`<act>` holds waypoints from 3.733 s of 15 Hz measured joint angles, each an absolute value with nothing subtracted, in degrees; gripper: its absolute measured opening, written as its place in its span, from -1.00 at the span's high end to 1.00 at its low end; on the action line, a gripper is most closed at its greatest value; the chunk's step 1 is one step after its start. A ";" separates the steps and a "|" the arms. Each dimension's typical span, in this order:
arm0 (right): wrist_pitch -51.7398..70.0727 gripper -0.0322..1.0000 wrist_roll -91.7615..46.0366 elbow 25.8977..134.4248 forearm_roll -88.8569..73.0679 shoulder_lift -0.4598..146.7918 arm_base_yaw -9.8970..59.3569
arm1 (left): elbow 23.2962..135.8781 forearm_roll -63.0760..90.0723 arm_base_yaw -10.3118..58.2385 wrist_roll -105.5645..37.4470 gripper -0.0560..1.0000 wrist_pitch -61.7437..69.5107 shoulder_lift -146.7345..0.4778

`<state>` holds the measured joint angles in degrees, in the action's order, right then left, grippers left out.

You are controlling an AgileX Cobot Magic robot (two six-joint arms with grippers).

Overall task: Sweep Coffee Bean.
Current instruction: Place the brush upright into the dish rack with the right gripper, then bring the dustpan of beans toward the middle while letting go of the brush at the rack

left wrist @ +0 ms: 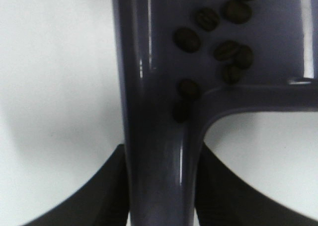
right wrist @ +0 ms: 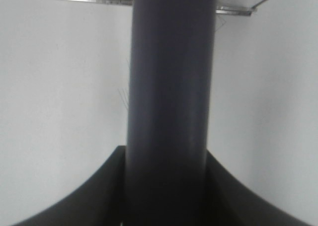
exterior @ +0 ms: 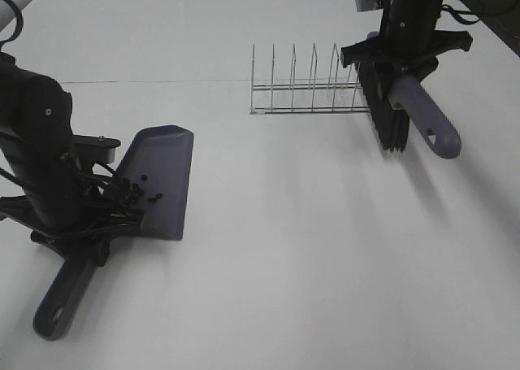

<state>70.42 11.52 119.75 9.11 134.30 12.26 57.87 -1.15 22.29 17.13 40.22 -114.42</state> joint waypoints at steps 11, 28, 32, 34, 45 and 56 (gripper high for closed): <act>70.36 0.34 11.23 120.21 9.57 137.74 12.26 | 57.87 -1.15 22.29 17.13 0.23 40.22 -114.42; 67.67 -0.25 14.73 128.40 11.06 142.15 12.09 | 57.87 -1.15 22.29 17.13 0.23 40.22 -114.42; 68.12 -0.31 14.67 128.92 11.00 140.66 12.09 | 57.87 -1.15 22.29 17.07 0.23 40.22 -114.31; 69.44 -0.32 14.67 129.09 11.00 137.57 12.09 | 57.87 -1.15 22.29 16.96 0.23 40.05 -113.79; 69.79 -0.32 11.46 113.45 3.72 116.43 12.09 | 66.23 2.64 26.93 16.90 0.23 38.56 -114.94; 67.78 -0.32 11.34 83.37 2.06 91.56 12.09 | 73.68 4.24 28.48 16.90 0.04 43.43 -121.81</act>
<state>67.78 11.34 83.37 2.06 91.56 12.09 73.68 4.24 28.48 16.90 43.43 -121.81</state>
